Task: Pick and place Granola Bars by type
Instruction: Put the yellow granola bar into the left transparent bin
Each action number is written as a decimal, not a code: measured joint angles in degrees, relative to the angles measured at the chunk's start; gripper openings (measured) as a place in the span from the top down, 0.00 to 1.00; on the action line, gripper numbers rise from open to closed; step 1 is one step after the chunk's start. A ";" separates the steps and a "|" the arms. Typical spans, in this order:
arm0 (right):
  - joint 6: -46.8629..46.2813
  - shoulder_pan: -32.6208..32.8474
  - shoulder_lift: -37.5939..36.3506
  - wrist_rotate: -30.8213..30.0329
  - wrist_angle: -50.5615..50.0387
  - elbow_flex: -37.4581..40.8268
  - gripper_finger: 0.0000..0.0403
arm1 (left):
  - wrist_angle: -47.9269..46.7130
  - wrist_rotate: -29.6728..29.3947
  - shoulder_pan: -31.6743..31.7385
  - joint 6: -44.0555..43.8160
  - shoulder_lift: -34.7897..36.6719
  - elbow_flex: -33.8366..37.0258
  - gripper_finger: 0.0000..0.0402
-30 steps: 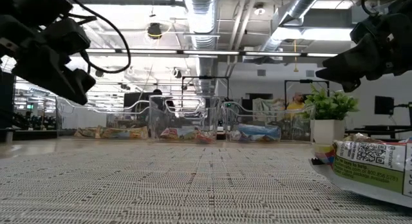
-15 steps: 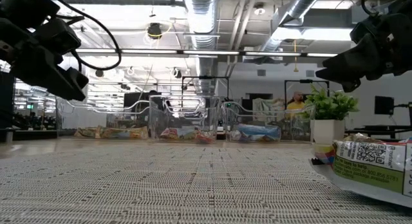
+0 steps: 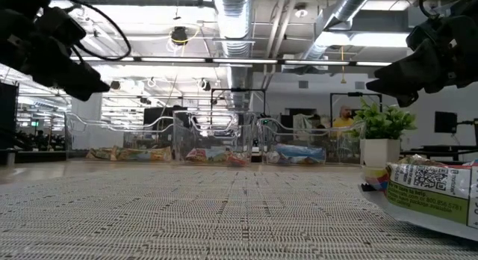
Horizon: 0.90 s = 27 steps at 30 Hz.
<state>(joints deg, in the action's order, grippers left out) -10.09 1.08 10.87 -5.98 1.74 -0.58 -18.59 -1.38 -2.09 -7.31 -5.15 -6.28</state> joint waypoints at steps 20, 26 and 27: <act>0.02 0.00 0.00 -0.04 0.11 0.02 0.55 | 21.29 0.76 0.04 0.63 5.01 5.73 0.66; 0.02 0.01 0.00 -0.03 0.09 0.00 0.55 | 20.63 0.74 0.04 -0.25 4.73 5.77 0.66; 0.02 0.00 0.00 -0.02 0.09 0.02 0.55 | 20.62 0.74 0.04 -0.33 4.51 5.77 0.66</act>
